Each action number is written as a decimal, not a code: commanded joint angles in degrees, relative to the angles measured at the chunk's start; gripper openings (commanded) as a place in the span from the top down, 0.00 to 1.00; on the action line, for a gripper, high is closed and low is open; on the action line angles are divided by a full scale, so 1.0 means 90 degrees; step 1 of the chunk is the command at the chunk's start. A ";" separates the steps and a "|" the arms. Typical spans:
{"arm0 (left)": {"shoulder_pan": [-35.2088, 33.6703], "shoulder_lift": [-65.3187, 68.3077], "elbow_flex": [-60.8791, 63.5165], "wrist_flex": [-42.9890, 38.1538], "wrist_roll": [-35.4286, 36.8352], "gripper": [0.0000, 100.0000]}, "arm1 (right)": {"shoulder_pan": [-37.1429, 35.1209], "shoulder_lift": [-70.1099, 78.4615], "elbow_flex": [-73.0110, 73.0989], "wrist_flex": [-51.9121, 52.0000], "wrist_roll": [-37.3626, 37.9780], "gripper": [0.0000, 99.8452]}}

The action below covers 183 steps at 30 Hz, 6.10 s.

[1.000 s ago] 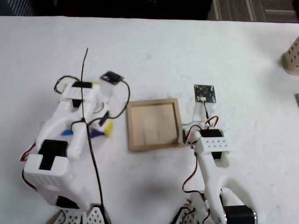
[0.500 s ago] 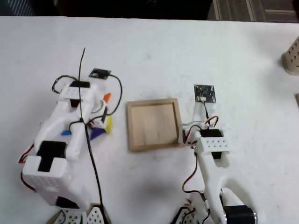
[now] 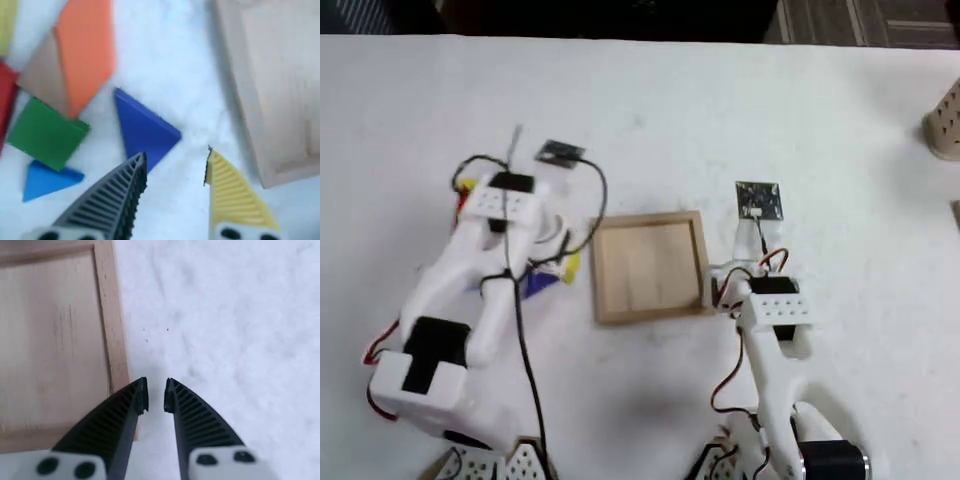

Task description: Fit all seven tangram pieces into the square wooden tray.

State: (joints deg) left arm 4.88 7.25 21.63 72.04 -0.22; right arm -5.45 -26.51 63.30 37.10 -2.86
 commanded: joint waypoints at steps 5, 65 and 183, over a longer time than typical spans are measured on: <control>0.0728 -0.0366 -0.1231 0.0674 0.0459 0.78 | 0.0777 -0.0249 -0.0020 -0.0112 0.0088 0.94; -0.0728 0.1216 -0.0674 -0.0996 0.0586 0.63 | 0.0874 -0.0259 0.0078 -0.0112 0.0088 0.94; 0.3414 0.1480 -0.1407 -0.1348 0.1182 0.98 | 0.1617 -0.0288 0.0078 -0.0112 0.0088 0.94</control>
State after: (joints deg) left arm 33.10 21.14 9.58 60.26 10.77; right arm 8.97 -27.03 64.26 37.10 -2.86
